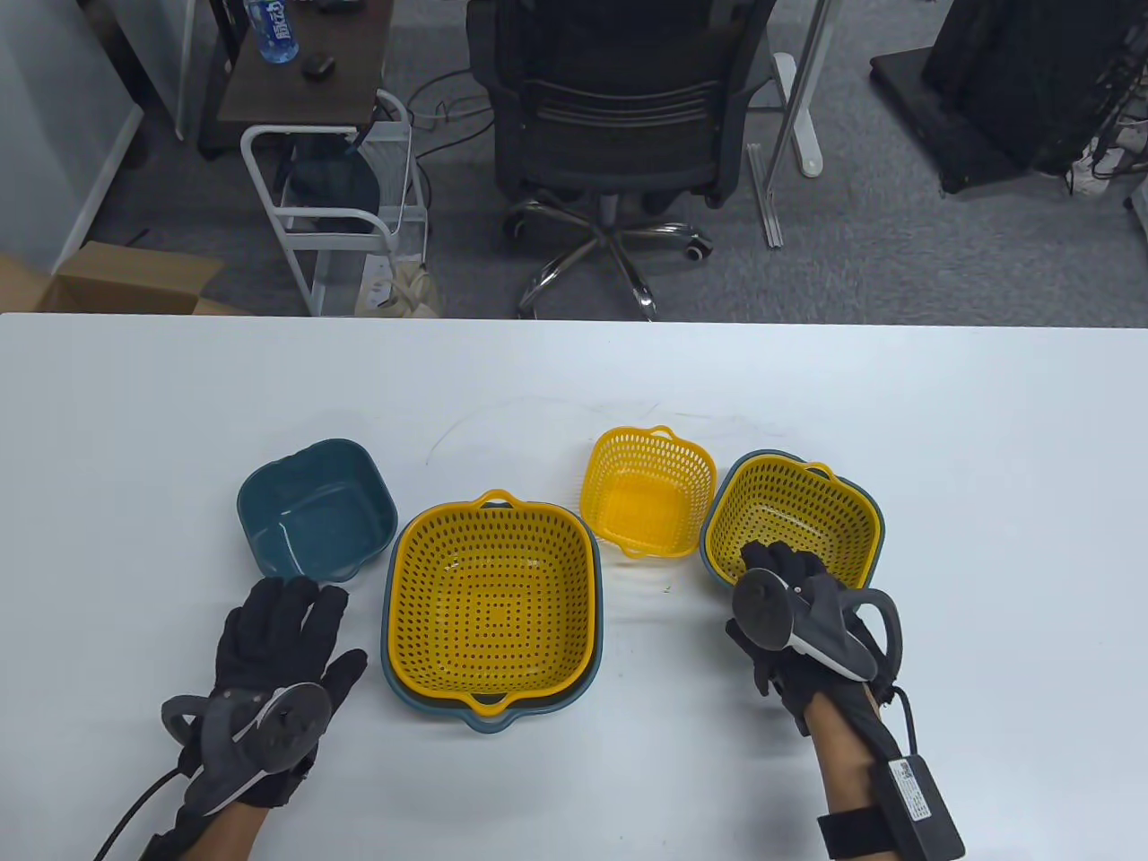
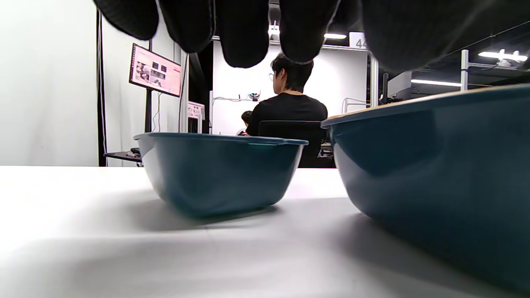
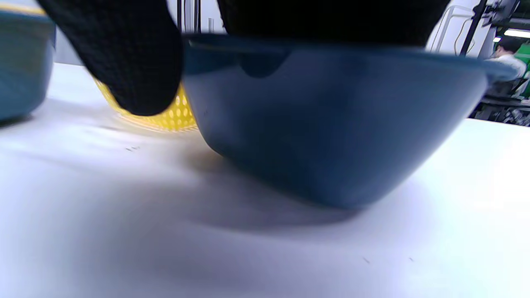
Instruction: Nest basins with drain baskets
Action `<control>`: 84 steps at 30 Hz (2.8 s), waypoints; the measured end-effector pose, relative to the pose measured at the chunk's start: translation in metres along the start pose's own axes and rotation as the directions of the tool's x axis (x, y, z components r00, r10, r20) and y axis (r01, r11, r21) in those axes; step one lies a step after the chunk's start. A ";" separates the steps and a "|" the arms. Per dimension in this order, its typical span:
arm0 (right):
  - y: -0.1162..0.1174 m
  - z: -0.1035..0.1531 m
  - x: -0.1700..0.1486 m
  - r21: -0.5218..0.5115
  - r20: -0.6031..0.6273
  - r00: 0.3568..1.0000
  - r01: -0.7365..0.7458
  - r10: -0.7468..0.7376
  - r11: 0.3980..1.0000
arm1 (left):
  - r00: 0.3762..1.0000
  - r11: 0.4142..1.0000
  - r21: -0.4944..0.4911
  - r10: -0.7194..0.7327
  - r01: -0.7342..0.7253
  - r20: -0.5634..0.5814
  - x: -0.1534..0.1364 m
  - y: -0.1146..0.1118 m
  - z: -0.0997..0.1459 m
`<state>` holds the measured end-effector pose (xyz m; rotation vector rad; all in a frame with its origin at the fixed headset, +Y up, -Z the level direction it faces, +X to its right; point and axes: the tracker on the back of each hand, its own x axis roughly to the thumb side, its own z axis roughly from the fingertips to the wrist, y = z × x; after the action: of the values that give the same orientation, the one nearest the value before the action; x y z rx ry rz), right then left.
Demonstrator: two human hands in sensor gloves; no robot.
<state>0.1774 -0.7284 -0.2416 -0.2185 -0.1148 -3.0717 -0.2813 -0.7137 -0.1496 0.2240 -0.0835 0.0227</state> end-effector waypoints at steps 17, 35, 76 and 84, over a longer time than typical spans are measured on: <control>0.006 0.008 0.010 -0.264 -0.022 0.989 -0.145 0.144 0.953 | 1.000 1.000 -0.025 -0.007 0.007 -0.027 -0.011 -0.009 -0.005; -0.085 0.040 0.172 -0.450 0.243 0.949 -0.075 0.203 0.890 | 0.999 0.998 -0.060 -0.014 0.013 -0.031 -0.011 -0.012 -0.005; -0.070 -0.009 0.161 0.397 0.304 0.580 0.644 -0.756 0.654 | 1.000 0.998 -0.056 0.004 -0.005 -0.030 -0.014 -0.014 -0.006; -0.072 -0.037 0.059 -0.249 -0.084 0.735 0.639 -0.673 0.728 | 0.999 0.998 -0.060 0.002 -0.004 -0.033 -0.013 -0.014 -0.007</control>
<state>0.1091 -0.6624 -0.2748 0.1151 0.1815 -3.8068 -0.2937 -0.7264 -0.1604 0.1634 -0.0520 0.0271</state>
